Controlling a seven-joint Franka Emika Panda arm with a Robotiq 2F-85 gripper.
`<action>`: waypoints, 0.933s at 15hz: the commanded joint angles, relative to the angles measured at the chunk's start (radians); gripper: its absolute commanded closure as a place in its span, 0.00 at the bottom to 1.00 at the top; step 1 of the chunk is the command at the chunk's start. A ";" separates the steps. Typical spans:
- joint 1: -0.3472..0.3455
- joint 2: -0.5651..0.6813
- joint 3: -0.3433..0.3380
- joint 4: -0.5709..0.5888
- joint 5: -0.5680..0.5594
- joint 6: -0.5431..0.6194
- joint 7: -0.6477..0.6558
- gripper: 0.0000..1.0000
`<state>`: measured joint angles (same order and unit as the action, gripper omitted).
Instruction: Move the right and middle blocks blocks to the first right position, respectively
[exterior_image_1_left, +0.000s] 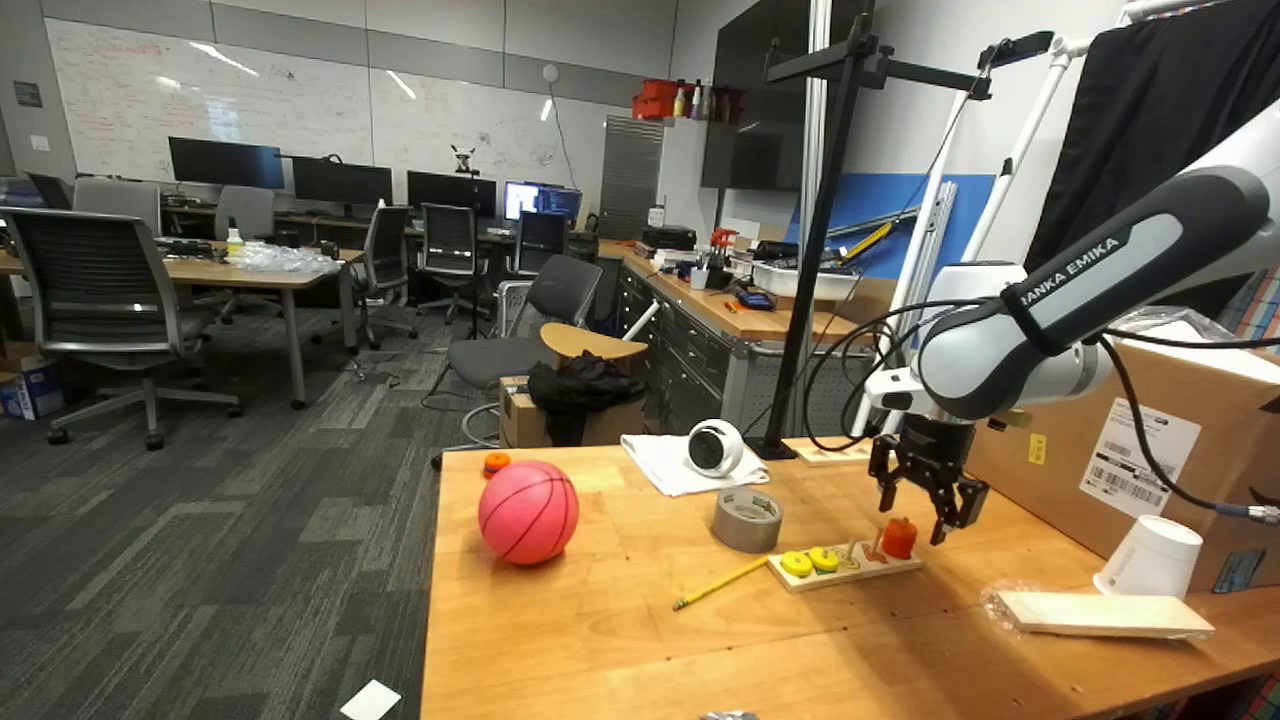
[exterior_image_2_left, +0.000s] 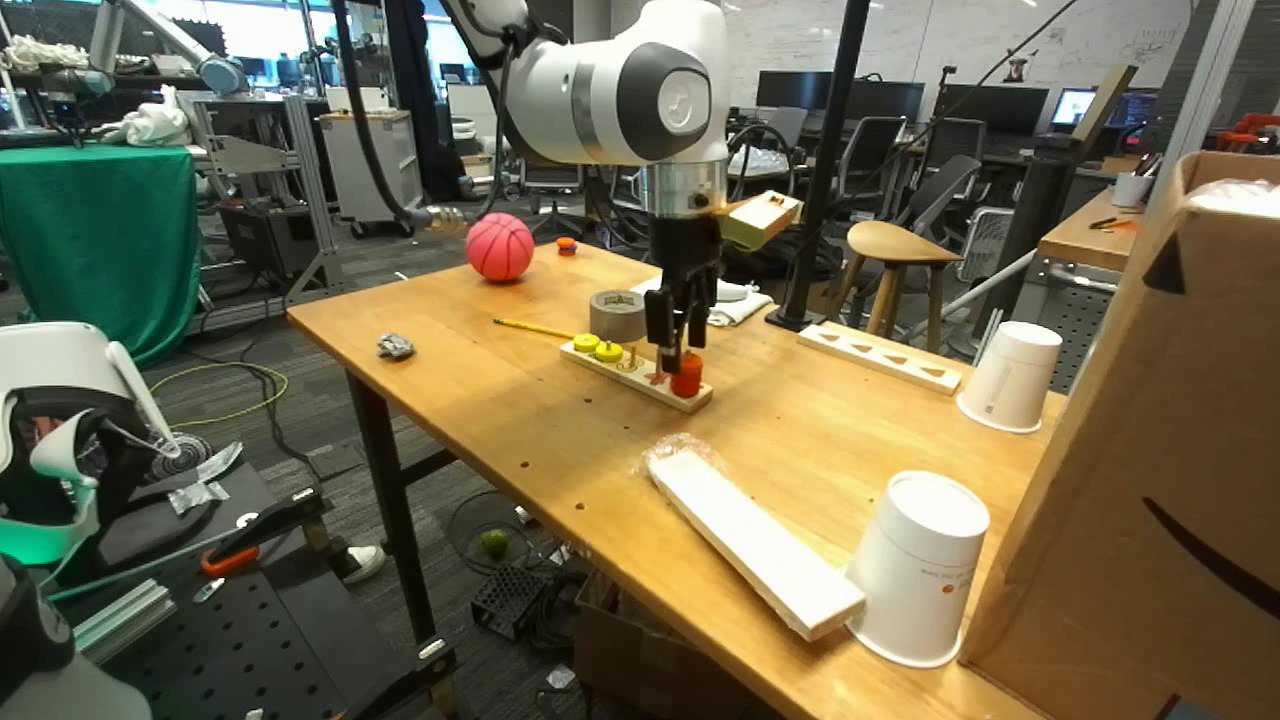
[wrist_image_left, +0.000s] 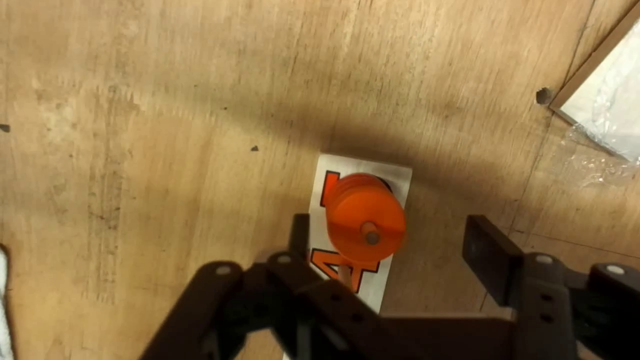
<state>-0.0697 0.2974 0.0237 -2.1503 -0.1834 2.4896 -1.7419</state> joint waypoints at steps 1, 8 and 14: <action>0.000 -0.049 0.019 -0.019 0.016 0.006 0.001 0.00; 0.020 -0.063 0.101 -0.023 0.122 0.011 -0.021 0.00; 0.035 -0.044 0.139 -0.042 0.195 0.011 -0.028 0.00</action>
<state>-0.0370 0.2642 0.1521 -2.1743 -0.0303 2.4923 -1.7447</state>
